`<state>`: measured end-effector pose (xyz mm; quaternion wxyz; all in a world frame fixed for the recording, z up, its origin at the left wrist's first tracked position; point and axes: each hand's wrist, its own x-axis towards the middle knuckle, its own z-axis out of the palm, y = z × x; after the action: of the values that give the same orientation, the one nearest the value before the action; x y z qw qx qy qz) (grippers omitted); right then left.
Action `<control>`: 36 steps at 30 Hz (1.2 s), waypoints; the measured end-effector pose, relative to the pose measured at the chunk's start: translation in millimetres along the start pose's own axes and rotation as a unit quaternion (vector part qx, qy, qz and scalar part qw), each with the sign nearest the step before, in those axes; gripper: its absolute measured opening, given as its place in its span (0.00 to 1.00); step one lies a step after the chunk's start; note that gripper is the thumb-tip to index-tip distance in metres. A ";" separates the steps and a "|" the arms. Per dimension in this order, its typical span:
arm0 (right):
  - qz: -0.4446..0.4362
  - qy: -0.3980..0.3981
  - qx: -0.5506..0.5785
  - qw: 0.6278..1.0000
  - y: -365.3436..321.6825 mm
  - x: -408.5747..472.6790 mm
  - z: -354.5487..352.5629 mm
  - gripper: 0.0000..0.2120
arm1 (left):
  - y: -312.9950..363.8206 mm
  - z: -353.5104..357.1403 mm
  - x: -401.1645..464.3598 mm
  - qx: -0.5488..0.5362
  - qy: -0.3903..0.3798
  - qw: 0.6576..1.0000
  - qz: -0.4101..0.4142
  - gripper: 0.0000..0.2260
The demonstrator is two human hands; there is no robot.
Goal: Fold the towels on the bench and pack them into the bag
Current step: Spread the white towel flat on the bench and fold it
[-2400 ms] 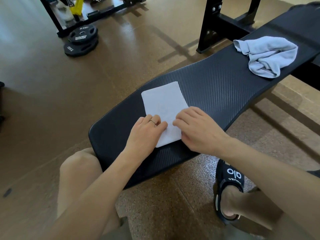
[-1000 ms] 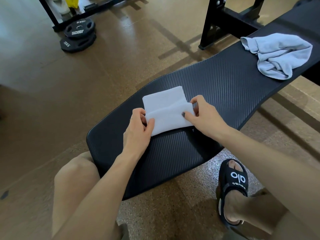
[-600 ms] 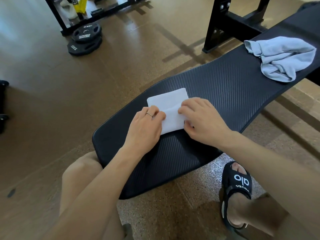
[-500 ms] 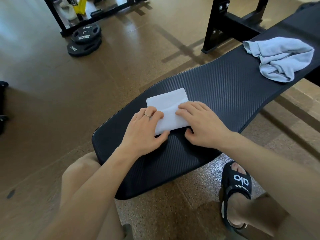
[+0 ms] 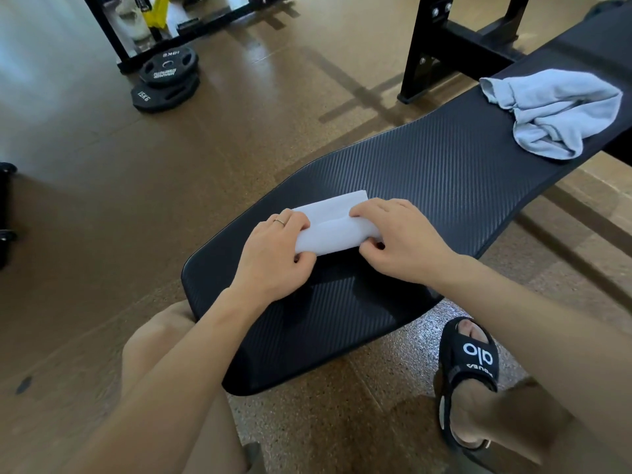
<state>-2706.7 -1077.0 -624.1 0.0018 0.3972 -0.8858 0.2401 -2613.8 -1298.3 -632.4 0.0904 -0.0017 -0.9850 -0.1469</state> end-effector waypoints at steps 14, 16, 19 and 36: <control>0.217 -0.034 0.244 0.945 6.9 21.0 12.9 0.18 | -8.1 1.1 29.3 -0.194 -0.074 0.945 -0.252 0.09; 0.208 -0.027 0.229 0.951 5.4 22.7 16.5 0.21 | -8.4 2.1 36.2 -0.154 -0.085 0.954 -0.241 0.11; 0.190 -0.049 0.179 0.964 3.2 24.8 21.7 0.19 | -12.6 3.1 46.4 -0.103 -0.127 0.960 -0.229 0.09; 0.211 -0.053 0.155 0.964 -19.3 -51.9 23.2 0.16 | 37.7 -21.5 -12.9 0.128 -0.181 0.971 0.086 0.24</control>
<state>-2653.2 -1061.5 -646.5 -0.1575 0.2087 -0.9002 0.3482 -2596.2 -1268.2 -603.6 -0.0780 -0.1015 -0.9917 -0.0086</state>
